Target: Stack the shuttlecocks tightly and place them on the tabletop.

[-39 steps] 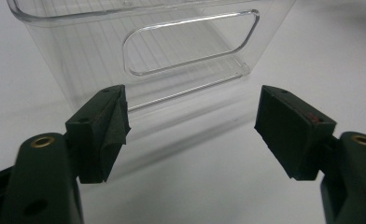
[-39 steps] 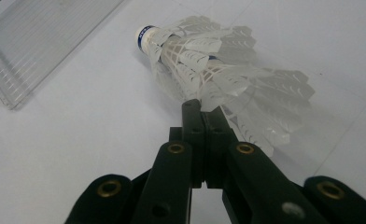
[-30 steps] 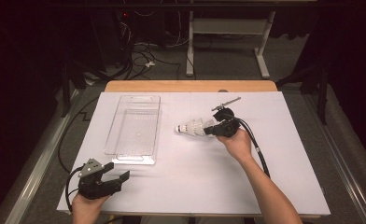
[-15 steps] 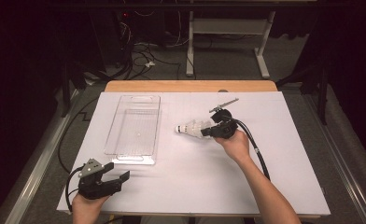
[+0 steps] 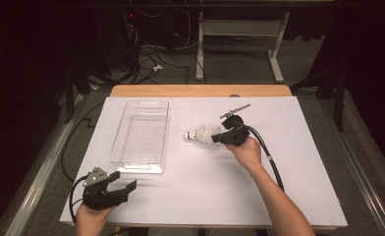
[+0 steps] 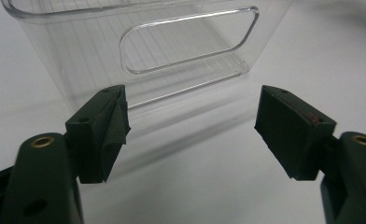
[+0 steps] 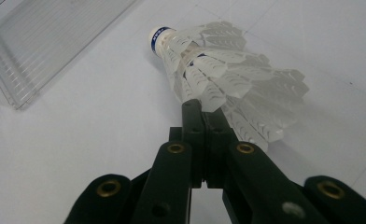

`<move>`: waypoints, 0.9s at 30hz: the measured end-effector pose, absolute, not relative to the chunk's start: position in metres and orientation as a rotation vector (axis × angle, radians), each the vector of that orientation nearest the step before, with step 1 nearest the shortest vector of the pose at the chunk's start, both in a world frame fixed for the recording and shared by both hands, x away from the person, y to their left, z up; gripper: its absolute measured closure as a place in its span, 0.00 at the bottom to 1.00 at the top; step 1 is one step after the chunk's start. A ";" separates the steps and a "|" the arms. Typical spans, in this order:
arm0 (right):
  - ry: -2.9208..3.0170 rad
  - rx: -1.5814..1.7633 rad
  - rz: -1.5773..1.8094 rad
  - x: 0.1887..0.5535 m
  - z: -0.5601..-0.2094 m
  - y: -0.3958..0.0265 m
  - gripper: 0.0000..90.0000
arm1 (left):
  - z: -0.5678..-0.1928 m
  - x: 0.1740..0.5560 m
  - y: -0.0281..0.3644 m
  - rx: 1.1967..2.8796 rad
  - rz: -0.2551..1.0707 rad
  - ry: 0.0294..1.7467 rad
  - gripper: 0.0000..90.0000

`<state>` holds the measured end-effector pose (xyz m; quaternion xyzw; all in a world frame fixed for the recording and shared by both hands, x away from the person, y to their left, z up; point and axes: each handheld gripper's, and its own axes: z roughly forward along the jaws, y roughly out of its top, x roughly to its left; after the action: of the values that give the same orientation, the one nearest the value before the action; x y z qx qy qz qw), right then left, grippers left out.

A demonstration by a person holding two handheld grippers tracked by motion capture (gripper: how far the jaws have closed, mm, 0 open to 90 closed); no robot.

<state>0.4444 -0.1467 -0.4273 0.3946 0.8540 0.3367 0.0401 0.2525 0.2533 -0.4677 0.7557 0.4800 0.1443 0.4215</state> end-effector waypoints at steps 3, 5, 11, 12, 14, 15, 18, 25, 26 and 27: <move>2.614 1.210 1.026 0.444 -0.428 -0.146 1.00 | -0.468 0.252 0.253 1.890 0.362 1.203 0.30; 2.613 1.212 1.018 0.444 -0.429 -0.146 1.00 | -0.468 0.252 0.253 1.891 0.362 1.203 0.30; 2.610 1.212 0.999 0.446 -0.432 -0.145 1.00 | -0.468 0.253 0.254 1.889 0.360 1.204 0.30; 2.611 1.213 0.997 0.446 -0.432 -0.145 1.00 | -0.468 0.253 0.254 1.889 0.360 1.204 0.30; 2.613 1.221 0.992 0.447 -0.433 -0.145 1.00 | -0.468 0.253 0.254 1.890 0.359 1.204 0.30; 2.614 1.223 0.988 0.447 -0.433 -0.145 1.00 | -0.468 0.253 0.254 1.891 0.359 1.203 0.30; 2.615 1.228 0.986 0.447 -0.434 -0.146 0.99 | -0.468 0.253 0.254 1.889 0.359 1.204 0.30; 2.612 1.232 0.985 0.447 -0.436 -0.145 0.94 | -0.468 0.252 0.255 1.887 0.356 1.210 0.30; 2.612 1.235 0.980 0.447 -0.436 -0.145 0.92 | -0.468 0.252 0.255 1.888 0.356 1.210 0.30; 2.609 1.241 0.975 0.447 -0.436 -0.145 0.90 | -0.468 0.252 0.254 1.888 0.355 1.210 0.30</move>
<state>0.4470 -0.1449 -0.4357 0.4066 0.8547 0.3196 0.0463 0.2519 0.2545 -0.4683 0.7538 0.4833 0.1419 0.4219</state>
